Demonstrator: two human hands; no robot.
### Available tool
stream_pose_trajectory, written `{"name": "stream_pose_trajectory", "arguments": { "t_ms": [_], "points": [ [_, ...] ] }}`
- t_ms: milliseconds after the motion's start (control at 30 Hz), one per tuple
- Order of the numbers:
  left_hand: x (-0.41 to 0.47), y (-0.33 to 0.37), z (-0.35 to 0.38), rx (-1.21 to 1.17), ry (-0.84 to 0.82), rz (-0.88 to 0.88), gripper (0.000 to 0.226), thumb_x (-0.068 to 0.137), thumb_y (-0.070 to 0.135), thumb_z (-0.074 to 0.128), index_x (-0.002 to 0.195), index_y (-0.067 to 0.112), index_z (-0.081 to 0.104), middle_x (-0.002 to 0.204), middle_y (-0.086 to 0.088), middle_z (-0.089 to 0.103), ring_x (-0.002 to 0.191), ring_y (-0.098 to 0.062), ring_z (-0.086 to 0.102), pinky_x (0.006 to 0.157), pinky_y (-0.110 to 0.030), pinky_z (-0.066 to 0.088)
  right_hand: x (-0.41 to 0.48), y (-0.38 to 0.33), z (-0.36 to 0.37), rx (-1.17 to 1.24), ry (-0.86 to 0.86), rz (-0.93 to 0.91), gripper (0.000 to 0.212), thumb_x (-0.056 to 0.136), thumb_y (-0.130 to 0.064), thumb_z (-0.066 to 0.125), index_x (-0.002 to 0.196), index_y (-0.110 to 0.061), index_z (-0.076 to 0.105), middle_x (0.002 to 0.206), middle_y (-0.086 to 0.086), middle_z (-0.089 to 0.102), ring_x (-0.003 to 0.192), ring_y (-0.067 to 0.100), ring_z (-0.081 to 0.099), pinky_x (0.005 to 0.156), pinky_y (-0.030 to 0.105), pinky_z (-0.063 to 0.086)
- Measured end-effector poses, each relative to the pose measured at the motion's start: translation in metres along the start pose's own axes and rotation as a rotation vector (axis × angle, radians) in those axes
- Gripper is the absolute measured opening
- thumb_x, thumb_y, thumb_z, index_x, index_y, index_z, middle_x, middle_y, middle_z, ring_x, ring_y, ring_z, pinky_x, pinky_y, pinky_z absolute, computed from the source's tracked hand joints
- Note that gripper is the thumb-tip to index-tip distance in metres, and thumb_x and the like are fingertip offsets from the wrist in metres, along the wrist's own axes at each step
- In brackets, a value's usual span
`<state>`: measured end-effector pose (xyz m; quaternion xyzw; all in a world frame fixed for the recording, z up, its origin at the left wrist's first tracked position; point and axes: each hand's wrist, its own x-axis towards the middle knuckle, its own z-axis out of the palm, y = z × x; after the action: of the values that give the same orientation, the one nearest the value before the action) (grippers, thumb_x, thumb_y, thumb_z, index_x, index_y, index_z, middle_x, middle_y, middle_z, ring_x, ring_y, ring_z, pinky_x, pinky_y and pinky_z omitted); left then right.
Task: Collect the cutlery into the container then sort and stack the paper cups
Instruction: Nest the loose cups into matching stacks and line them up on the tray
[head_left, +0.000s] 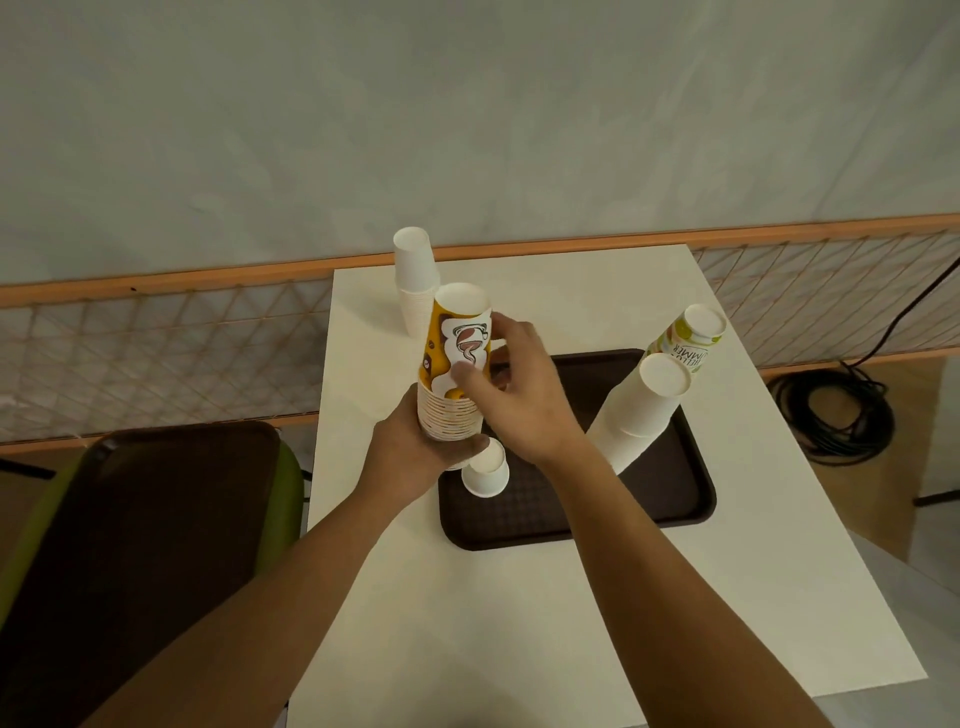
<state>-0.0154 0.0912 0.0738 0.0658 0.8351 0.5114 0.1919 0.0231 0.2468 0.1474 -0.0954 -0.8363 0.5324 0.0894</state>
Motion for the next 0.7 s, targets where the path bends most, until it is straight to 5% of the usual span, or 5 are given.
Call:
{"name": "stream_pose_trajectory", "arguments": {
  "t_ms": [67, 167, 400, 700],
  "points": [
    [-0.006, 0.002, 0.001, 0.031, 0.003, 0.019, 0.088, 0.042, 0.082, 0.082, 0.119, 0.066, 0.043, 0.113, 0.037, 0.061, 0.116, -0.006, 0.060, 0.095, -0.026, 0.052, 0.001, -0.005, -0.004, -0.009, -0.089, -0.012, 0.058, 0.084, -0.049, 0.073, 0.135, -0.029, 0.053, 0.126, -0.007, 0.061, 0.115, 0.015, 0.060, 0.092, 0.034, 0.057],
    [-0.015, 0.004, -0.001, 0.085, 0.012, 0.045, 0.100, 0.041, 0.087, 0.076, 0.129, 0.051, 0.045, 0.112, 0.032, 0.061, 0.106, -0.003, 0.059, 0.082, -0.013, 0.047, 0.002, -0.009, -0.012, 0.003, -0.117, 0.013, 0.060, 0.083, -0.046, 0.079, 0.134, -0.024, 0.056, 0.126, -0.007, 0.066, 0.114, 0.014, 0.064, 0.090, 0.030, 0.057],
    [-0.024, 0.009, -0.003, 0.168, 0.038, 0.044, 0.090, 0.062, 0.062, 0.087, 0.138, 0.035, 0.047, 0.127, 0.014, 0.063, 0.117, -0.016, 0.061, 0.093, -0.030, 0.051, -0.001, -0.017, -0.018, 0.016, -0.094, 0.006, 0.067, 0.081, -0.040, 0.082, 0.138, -0.023, 0.051, 0.130, -0.006, 0.063, 0.112, 0.011, 0.061, 0.078, 0.011, 0.046],
    [-0.031, 0.012, -0.001, 0.217, 0.070, 0.042, 0.088, 0.062, 0.060, 0.088, 0.136, 0.033, 0.049, 0.127, 0.010, 0.066, 0.116, -0.018, 0.064, 0.098, -0.038, 0.053, -0.005, -0.022, -0.023, -0.012, -0.008, 0.013, 0.054, 0.079, -0.043, 0.083, 0.125, -0.031, 0.057, 0.107, -0.021, 0.062, 0.086, -0.006, 0.062, 0.064, 0.003, 0.044]
  ]
}}
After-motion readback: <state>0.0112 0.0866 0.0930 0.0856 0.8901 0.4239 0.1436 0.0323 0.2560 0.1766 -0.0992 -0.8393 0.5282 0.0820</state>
